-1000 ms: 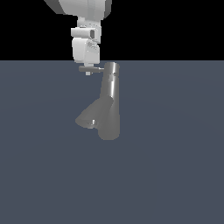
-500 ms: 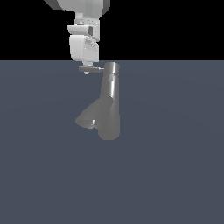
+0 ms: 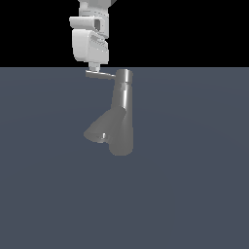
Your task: Turn on the faucet by rotating a designated handle.
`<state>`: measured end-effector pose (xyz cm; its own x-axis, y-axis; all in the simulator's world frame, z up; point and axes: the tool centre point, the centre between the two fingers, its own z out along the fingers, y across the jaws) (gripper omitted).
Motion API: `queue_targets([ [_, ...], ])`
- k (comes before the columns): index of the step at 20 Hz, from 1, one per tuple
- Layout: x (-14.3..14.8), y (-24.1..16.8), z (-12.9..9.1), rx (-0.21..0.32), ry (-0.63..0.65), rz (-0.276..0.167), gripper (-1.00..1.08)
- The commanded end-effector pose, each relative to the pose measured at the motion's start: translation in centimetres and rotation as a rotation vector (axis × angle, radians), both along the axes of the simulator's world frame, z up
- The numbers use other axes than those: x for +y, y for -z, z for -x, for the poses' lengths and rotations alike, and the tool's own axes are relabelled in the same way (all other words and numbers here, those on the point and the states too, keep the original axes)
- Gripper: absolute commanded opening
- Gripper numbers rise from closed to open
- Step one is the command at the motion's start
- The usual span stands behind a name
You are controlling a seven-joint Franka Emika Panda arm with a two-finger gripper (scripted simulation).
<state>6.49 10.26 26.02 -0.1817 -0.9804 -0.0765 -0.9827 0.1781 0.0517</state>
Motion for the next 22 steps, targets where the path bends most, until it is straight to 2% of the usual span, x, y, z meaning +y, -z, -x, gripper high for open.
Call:
queue_targets([
  [1,0.4,0.2,1.1,0.016,-0.005,0.0,-1.0],
  [14,1.0,-1.3,4.2,0.016,-0.005,0.0,-1.0],
  [15,0.2,-1.6,3.7,0.004,0.007,0.005,-1.0],
  [22,-0.9,-2.2,5.6,0.007,0.005,0.003,-1.0],
])
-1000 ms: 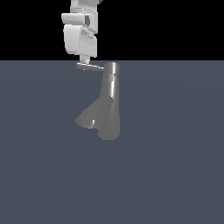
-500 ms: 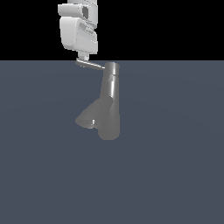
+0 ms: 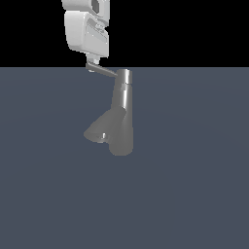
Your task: Turn on the faucet by rotating a designated handle.
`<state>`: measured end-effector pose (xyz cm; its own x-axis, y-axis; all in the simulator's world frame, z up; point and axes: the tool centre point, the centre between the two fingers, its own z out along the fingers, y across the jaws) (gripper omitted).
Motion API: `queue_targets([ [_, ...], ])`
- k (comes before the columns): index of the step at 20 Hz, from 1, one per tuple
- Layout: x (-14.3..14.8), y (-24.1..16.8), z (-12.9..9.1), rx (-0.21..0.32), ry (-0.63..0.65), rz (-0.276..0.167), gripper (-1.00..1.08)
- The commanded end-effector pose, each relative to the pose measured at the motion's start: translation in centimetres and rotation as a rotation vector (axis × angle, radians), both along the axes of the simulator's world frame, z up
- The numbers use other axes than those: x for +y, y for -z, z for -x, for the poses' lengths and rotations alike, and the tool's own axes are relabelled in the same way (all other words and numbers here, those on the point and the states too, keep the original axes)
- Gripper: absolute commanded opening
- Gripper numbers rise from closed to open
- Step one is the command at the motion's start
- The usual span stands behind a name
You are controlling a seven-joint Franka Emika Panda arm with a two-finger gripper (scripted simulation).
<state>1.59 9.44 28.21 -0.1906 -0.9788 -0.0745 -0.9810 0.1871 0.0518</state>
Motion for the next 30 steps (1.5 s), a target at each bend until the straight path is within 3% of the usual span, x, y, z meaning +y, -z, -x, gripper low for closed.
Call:
queue_targets([
  [1,-0.2,-0.2,1.0,0.007,-0.005,0.001,-1.0],
  [20,-3.2,-2.0,6.3,0.016,-0.013,-0.002,-1.0],
  [22,-2.6,-2.0,5.9,0.01,-0.02,-0.002,-1.0],
  [30,-7.6,-2.0,7.0,0.013,-0.017,-0.002,-1.0],
])
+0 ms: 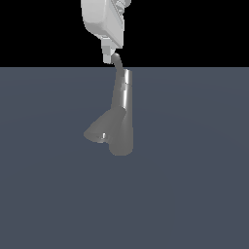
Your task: Turn on the faucet by rotating a designated handle.
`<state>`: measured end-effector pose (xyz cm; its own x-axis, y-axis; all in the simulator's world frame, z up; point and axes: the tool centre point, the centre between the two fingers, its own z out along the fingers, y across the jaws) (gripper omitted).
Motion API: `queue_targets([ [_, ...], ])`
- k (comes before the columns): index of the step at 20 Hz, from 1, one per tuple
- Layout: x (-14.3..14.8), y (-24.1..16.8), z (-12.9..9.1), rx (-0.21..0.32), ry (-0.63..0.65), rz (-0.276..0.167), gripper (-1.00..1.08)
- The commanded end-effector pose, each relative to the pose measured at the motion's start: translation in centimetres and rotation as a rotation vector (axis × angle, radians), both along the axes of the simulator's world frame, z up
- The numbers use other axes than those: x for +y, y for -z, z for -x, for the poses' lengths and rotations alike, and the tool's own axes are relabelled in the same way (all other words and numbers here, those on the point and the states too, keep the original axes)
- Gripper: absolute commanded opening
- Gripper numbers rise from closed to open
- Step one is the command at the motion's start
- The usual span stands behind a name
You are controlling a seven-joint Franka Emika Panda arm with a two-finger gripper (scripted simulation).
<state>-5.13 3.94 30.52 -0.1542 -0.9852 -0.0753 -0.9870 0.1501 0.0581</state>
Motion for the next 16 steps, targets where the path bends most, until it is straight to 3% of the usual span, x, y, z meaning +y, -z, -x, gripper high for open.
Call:
queue_targets([
  [1,-2.7,0.3,0.5,0.008,0.021,0.0,-1.0],
  [7,-6.4,0.3,1.3,0.009,0.023,0.0,-1.0],
  [8,-6.4,0.3,1.3,0.009,0.023,0.0,-1.0],
  [9,-4.2,0.2,0.7,0.005,-0.01,-0.006,-1.0],
  [16,-6.7,1.0,-0.4,0.006,-0.001,-0.004,-1.0],
])
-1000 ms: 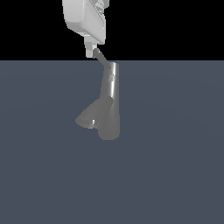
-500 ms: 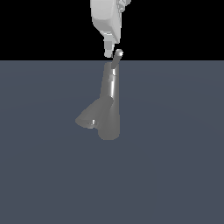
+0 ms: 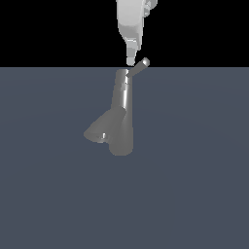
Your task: Turn on the faucet by rotating a designated handle.
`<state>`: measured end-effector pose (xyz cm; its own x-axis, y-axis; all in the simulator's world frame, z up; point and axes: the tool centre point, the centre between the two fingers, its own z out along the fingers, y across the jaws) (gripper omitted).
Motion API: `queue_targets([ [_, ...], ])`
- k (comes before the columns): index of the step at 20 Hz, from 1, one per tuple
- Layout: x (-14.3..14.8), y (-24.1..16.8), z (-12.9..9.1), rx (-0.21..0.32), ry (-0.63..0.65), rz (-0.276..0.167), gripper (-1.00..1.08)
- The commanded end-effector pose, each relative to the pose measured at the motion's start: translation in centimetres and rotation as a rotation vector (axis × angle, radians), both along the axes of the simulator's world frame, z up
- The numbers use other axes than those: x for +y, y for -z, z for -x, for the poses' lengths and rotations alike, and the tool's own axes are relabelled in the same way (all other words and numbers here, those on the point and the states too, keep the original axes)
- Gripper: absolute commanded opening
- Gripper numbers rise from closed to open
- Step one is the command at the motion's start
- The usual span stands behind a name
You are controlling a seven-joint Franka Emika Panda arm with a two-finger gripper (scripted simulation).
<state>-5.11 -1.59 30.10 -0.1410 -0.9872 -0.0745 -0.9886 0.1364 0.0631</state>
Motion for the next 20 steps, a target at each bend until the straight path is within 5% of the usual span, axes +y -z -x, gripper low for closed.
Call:
queue_targets([
  [1,-1.5,0.6,-0.5,0.001,0.014,-0.004,-1.0],
  [20,-7.7,2.6,-3.0,0.004,0.036,0.0,-1.0],
])
